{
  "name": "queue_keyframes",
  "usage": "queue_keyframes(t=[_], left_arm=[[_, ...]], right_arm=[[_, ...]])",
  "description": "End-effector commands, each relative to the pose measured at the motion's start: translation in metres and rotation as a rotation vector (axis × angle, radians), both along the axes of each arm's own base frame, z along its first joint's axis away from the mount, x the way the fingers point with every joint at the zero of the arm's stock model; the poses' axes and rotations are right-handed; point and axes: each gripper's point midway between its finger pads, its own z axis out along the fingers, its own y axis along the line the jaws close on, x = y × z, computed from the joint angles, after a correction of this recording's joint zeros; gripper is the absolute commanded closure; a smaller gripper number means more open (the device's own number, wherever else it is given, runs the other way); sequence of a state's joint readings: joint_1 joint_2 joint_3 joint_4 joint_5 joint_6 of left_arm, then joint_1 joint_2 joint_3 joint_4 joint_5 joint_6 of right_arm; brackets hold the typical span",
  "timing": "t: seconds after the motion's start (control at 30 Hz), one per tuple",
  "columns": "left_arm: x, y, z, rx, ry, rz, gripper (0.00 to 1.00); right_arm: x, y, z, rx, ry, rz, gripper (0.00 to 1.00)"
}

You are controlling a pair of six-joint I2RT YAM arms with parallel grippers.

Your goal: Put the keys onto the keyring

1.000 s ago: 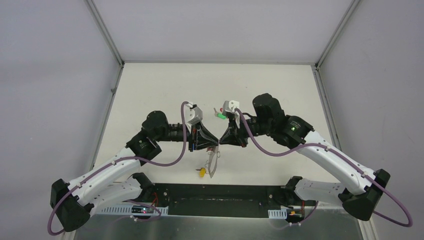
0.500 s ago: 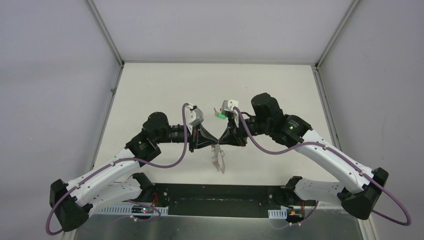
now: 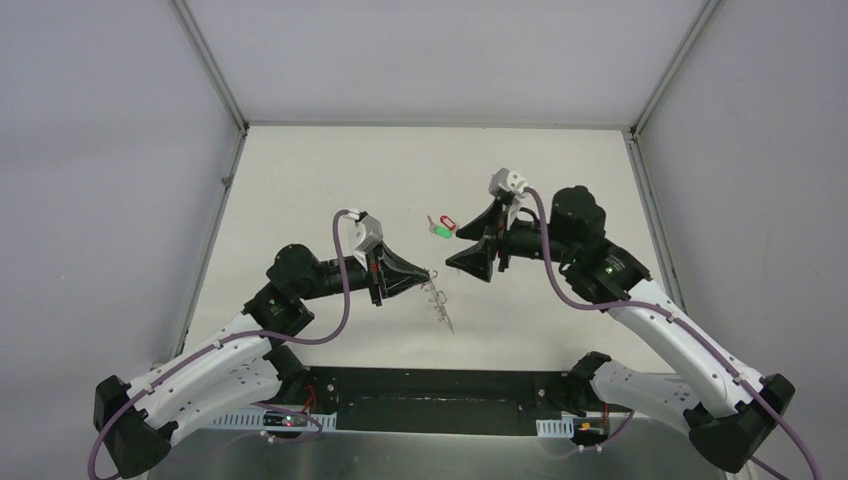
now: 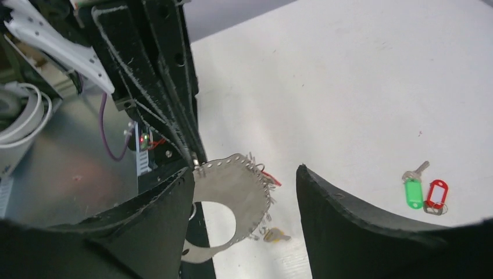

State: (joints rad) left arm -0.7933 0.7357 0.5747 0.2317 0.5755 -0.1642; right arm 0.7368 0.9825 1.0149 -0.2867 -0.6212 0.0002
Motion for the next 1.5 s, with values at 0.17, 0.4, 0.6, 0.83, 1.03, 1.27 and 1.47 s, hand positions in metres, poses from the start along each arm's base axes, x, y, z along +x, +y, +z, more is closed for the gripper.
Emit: queue_keyframes(t=[0.17, 0.4, 0.6, 0.83, 1.03, 1.27, 1.47], left_arm=[[-0.028, 0.007, 0.063, -0.242, -0.188, -0.099, 1.0], [-0.035, 0.014, 0.075, -0.344, -0.262, -0.102, 1.0], [-0.036, 0.017, 0.082, -0.408, -0.262, -0.1, 1.0], [-0.036, 0.019, 0.085, -0.437, -0.255, -0.095, 1.0], [-0.035, 0.019, 0.086, -0.44, -0.25, -0.093, 1.0], [-0.035, 0.017, 0.083, -0.43, -0.232, -0.099, 1.0], [-0.034, 0.018, 0.082, -0.423, -0.227, -0.089, 1.0]], right_arm=[[-0.011, -0.015, 0.059, 0.285, -0.072, 0.079, 0.33], [-0.04, -0.014, 0.07, 0.375, -0.146, 0.246, 0.4], [-0.048, -0.005, 0.07, 0.409, -0.143, 0.317, 0.53], [-0.05, 0.014, 0.069, 0.416, -0.147, 0.334, 0.61], [-0.048, 0.024, 0.062, 0.409, -0.138, 0.329, 0.66], [-0.046, 0.034, 0.058, 0.414, -0.135, 0.307, 0.78], [-0.042, 0.034, 0.055, 0.405, -0.145, 0.282, 1.0]])
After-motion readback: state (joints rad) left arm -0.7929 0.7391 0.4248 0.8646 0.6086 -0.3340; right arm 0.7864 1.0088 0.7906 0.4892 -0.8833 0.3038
